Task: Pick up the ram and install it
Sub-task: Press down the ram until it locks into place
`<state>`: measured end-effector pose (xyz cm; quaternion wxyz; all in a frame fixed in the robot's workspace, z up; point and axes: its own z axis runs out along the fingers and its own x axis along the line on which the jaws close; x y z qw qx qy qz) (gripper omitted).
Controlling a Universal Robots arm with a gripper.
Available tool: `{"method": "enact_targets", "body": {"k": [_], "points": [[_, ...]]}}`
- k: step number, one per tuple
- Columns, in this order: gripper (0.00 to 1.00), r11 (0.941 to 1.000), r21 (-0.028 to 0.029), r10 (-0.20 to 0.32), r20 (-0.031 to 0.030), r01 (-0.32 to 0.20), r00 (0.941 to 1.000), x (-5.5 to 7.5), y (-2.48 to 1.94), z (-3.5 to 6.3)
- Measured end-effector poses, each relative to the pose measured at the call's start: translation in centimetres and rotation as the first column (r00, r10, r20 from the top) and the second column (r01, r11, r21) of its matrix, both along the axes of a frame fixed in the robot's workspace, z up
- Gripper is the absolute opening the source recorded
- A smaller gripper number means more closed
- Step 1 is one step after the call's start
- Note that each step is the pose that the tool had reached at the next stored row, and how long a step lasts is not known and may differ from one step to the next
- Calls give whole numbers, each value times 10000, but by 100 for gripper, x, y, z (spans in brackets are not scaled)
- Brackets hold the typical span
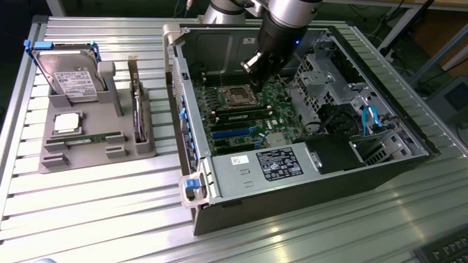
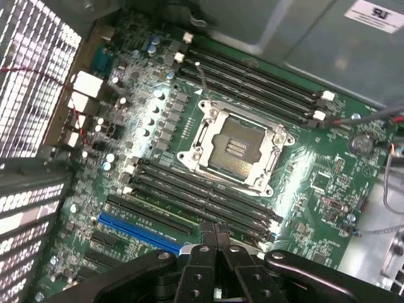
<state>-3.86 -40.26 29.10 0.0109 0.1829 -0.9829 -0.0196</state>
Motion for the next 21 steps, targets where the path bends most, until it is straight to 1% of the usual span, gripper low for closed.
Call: {"method": "enact_targets", "body": {"k": [1, 3, 4, 6, 7, 11, 14, 15, 18, 19, 21], "points": [[11, 9996, 0, -298, 0, 298, 9996, 0, 0, 0], [11, 9980, -1, -626, 0, 626, 9980, 0, 0, -1], [11, 9963, 0, -855, 0, 855, 9963, 0, 0, -1], [11, 9935, 0, -1141, 0, 1141, 9935, 0, 0, -2], [11, 9893, 0, -1456, 0, 1456, 9893, 0, 0, -2], [11, 9778, 0, -2095, 0, 2095, 9778, 0, 0, -3], [11, 9676, 0, -2526, 0, 2526, 9676, 0, 0, -4], [11, 9618, -1, -2737, 0, 2737, 9618, 0, 0, -3], [11, 9491, 0, -3149, 0, 3149, 9491, 0, 0, -4], [11, 9479, -6, -3187, 2, 3187, 9479, 0, 0, -4], [11, 9478, -9, -3190, 3, 3190, 9478, 0, 0, -4]]}}
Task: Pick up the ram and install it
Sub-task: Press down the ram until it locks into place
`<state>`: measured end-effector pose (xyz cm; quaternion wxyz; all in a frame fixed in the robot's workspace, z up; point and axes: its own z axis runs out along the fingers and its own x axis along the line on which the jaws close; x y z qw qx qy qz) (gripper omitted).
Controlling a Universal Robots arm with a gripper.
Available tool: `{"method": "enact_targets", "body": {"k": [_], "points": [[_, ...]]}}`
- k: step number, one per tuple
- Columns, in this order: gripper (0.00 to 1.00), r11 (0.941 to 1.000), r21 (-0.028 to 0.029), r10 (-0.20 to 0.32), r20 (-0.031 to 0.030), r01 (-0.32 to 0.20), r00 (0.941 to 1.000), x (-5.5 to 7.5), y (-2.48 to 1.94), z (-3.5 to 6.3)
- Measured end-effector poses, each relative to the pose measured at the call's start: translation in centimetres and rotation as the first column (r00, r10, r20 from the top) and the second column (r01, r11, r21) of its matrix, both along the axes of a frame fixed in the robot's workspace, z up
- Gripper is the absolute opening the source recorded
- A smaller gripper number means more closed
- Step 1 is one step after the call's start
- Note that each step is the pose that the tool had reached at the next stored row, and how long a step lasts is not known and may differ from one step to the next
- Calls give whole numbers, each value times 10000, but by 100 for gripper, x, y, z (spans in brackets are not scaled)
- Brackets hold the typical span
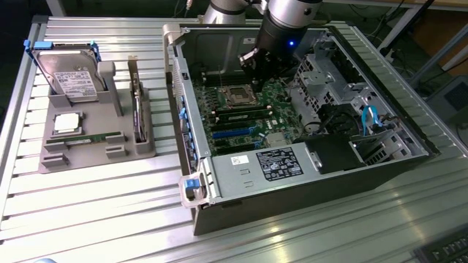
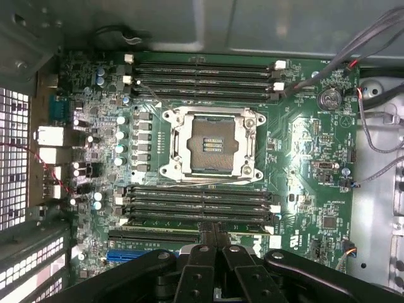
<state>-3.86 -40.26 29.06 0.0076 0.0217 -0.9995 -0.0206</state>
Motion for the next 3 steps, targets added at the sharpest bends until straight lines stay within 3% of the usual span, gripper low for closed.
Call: {"method": "enact_targets", "body": {"k": [3], "points": [[11, 10000, -1, -5, 0, 5, 10000, 0, 0, 0]]}}
